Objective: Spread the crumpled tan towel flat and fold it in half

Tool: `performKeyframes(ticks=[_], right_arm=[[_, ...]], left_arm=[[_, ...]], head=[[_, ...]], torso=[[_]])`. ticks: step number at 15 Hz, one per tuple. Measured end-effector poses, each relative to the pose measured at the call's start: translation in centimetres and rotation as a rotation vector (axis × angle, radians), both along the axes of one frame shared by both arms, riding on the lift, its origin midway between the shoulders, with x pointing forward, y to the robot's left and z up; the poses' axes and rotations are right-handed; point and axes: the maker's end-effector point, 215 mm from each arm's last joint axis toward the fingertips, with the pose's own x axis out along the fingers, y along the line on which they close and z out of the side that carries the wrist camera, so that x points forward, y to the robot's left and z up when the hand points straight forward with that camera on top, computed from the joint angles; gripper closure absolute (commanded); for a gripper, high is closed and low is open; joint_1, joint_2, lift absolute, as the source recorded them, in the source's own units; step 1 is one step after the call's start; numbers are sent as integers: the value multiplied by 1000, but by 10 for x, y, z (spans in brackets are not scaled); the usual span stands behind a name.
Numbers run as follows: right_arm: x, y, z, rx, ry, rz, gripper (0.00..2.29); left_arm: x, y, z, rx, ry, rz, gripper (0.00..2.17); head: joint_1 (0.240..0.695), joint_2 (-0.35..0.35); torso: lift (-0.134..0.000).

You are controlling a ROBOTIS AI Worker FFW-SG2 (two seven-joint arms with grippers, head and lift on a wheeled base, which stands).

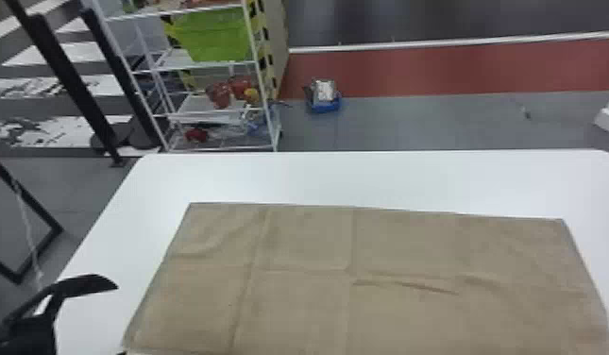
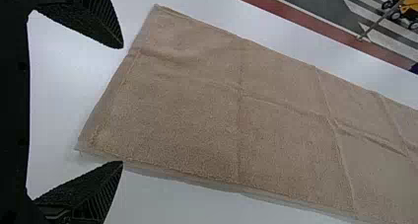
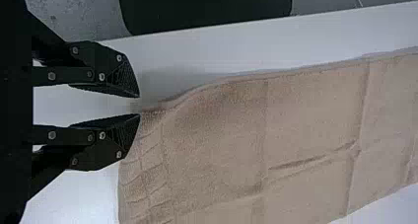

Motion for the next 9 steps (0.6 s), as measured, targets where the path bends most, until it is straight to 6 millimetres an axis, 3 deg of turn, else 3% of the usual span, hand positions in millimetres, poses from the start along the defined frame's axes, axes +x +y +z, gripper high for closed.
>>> performKeyframes(ticks=[9], right_arm=[[3,4,-19,-7,27,-20,886]], left_arm=[[-1,-1,3,3,-5,-11,49]], head=[[695,155]], torso=[[-123]])
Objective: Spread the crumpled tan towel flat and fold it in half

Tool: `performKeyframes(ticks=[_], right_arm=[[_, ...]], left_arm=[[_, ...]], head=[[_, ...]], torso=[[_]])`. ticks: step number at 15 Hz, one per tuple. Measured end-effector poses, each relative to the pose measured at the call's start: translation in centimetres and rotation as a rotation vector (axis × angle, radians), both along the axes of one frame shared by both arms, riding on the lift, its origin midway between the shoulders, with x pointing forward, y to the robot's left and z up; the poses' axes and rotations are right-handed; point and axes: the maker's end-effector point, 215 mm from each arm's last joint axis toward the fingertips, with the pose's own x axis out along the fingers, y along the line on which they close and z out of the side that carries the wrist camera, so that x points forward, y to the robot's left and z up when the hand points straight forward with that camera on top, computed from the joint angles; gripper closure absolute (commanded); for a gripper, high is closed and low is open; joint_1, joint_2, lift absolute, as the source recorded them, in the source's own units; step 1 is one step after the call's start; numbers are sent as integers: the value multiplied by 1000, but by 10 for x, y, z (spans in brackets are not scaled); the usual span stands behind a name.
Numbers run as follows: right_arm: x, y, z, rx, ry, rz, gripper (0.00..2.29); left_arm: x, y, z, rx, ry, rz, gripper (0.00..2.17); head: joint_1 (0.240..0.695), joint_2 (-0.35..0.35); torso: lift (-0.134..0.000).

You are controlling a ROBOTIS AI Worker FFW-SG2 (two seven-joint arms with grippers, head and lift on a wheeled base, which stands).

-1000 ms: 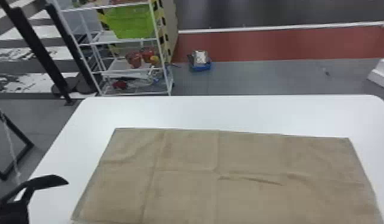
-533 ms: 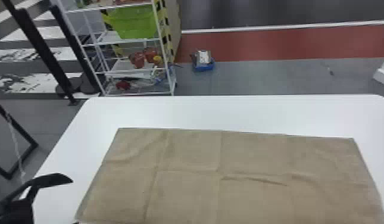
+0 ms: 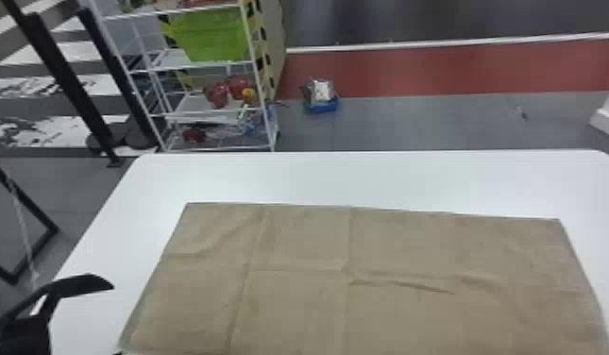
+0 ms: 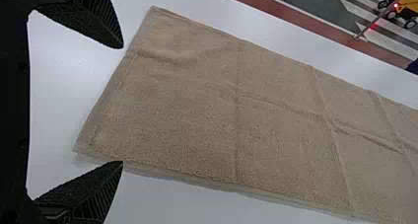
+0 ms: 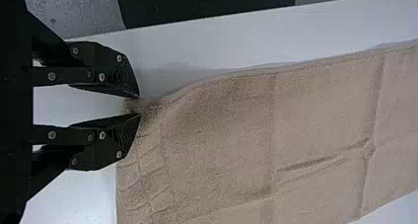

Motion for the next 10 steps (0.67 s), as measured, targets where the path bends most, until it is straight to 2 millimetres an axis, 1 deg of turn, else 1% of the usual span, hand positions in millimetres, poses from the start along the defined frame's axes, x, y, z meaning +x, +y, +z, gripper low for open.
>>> performKeyframes(ticks=[4,5,6,8,9,10], right_arm=[[-2,-1,-2,-2,8,-7,900],[-3,-2,-3,-3,7,-10,1021],[-2,-2,-4,-7,3,-14,1305],[4,-3,-5,-14,-22,-25,1366],[9,-3,-3,-15,-41,-32,1450],[14,-3,-1,-11,-57,-39,1450]], left_arm=[[1,-1,-1,-2,0,-3,49],[1,-1,-1,-3,0,-5,49],[1,-2,-1,-3,-1,-6,49],[1,-2,0,-4,-3,-7,49],[1,-3,0,-5,-3,-8,49],[1,-3,0,-7,-4,-9,49]], head=[[695,151],[695,151],[695,148],[695,143],[695,140],[695,139]], torso=[[-123],[-123],[-123],[-123],[-123],[-123]])
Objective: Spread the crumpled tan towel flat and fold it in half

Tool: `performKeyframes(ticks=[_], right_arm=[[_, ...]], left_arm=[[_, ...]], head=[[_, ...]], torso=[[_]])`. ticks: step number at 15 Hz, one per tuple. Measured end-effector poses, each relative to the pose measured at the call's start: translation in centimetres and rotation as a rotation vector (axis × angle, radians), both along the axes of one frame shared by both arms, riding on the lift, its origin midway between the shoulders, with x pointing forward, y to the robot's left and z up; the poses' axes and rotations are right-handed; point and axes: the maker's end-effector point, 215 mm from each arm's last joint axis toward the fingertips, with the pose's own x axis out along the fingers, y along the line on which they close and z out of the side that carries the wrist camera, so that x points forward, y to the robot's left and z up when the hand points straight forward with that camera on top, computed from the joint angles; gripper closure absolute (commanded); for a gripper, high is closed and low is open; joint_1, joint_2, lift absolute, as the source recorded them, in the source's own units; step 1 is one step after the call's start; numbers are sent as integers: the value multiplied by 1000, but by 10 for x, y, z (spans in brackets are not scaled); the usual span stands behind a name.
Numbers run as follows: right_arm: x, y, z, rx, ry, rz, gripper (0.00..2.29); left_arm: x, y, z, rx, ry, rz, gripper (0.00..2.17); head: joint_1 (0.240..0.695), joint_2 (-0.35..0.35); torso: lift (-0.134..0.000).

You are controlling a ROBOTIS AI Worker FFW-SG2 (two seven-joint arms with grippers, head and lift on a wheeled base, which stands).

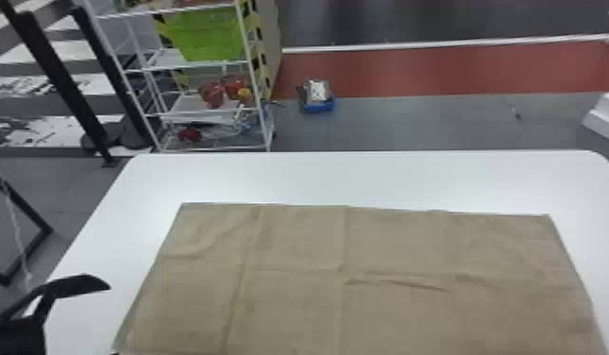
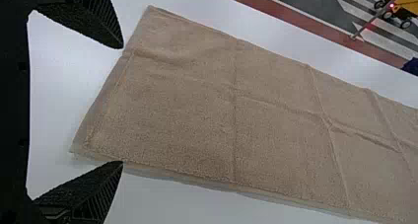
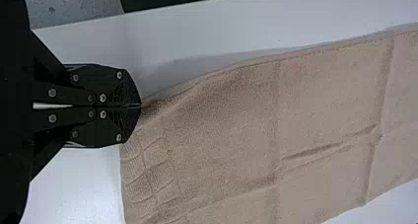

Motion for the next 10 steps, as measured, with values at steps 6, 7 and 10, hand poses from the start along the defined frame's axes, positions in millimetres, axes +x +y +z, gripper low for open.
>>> performKeyframes(ticks=[6,7,10], right_arm=[[7,-6,45,18,-60,26,1440],[0,-4,47,-25,-46,86,1433],[-15,-3,15,-250,24,214,599]], left_arm=[[-1,1,-1,-3,2,2,49],[0,0,-1,-4,1,0,49],[1,-5,-2,-8,2,-8,49]], head=[[695,122],[695,129],[695,129]], torso=[[-123],[-123],[-123]])
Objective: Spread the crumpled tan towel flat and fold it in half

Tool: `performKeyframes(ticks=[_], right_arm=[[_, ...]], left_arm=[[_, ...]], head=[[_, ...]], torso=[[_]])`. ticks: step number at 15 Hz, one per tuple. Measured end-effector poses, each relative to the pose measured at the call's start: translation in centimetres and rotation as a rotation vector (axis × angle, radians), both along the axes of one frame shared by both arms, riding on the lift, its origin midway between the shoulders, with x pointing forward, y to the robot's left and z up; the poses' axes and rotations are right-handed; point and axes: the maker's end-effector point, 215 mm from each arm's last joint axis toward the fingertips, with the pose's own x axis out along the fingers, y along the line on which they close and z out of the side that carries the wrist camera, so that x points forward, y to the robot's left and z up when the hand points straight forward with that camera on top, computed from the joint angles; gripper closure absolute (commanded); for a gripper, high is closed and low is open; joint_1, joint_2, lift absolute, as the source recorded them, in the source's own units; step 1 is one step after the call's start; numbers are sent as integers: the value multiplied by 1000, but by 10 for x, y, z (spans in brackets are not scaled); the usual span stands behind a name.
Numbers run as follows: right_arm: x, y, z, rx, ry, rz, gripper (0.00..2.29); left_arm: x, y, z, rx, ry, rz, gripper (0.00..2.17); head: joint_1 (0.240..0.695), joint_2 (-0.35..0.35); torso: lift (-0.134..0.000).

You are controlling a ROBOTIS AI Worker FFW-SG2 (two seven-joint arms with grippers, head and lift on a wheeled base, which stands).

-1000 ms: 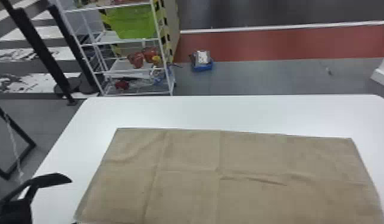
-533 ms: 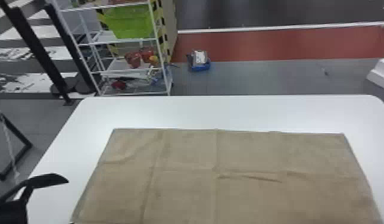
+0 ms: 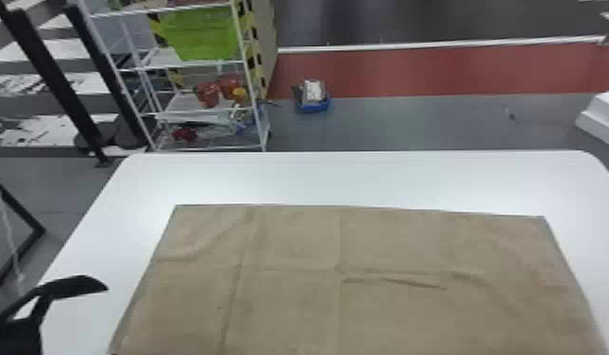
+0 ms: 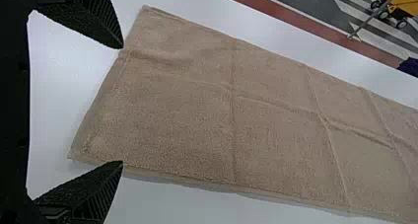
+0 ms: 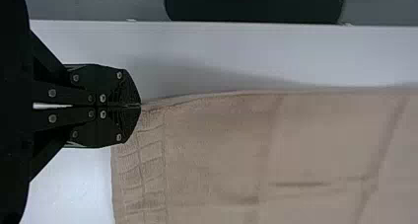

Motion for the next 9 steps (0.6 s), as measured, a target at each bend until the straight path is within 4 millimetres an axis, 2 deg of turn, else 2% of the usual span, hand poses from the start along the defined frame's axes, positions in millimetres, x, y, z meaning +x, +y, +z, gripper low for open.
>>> performKeyframes(ticks=[1,2,3,4,6,8,9], right_arm=[[-4,-2,-9,-51,20,12,201],[-2,-4,-10,-62,23,4,87],[9,-8,2,-21,-3,-40,90],[27,-16,26,59,-48,-118,90],[64,-47,90,322,-129,-374,70],[76,-61,124,525,-134,-531,49],[79,-64,129,624,-108,-605,49]], left_arm=[[0,0,-1,-1,2,-1,49],[-1,0,-2,-2,5,0,49],[-1,1,-2,-1,6,1,49],[-1,1,0,-1,4,1,56],[1,0,10,-15,-1,-3,80],[15,2,29,-74,-20,41,87],[26,4,40,-136,-25,83,90]], head=[[695,121],[695,118],[695,113],[695,100],[695,45],[695,4],[695,-3]], torso=[[-123],[-123],[-123],[-123],[-123],[-123],[-123]])
